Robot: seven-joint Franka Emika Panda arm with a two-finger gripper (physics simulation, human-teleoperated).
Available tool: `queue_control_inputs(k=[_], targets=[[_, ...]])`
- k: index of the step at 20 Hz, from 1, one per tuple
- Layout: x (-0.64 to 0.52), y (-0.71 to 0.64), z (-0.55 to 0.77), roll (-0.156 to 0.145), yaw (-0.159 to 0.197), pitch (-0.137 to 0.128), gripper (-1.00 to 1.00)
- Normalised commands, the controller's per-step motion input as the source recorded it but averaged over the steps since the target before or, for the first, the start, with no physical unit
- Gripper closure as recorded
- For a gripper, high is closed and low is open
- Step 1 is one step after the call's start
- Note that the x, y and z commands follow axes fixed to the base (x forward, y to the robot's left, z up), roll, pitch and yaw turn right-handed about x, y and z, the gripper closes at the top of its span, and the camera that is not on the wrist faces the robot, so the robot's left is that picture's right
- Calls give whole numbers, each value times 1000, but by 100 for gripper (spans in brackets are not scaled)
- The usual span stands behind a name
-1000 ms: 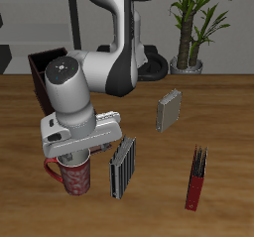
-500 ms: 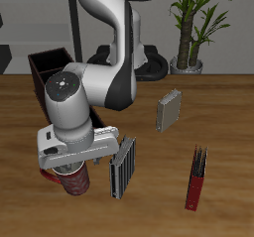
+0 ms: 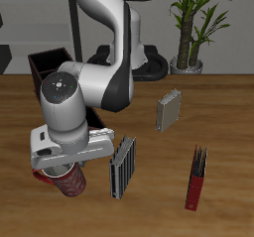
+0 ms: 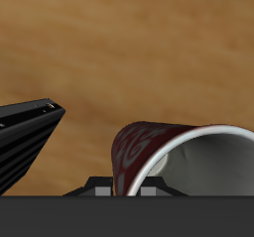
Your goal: Place the red mug into the right desk caddy's right compartment
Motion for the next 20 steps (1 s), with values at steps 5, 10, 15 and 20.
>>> queue_control_inputs(k=[5,10,15,20], targets=[[-23,-50,168,-25,1,-30,100],[-84,-34,361,-14,-14,-53,100],[-185,-56,610,-30,0,-87,100],[-215,-140,675,-27,2,-96,100]])
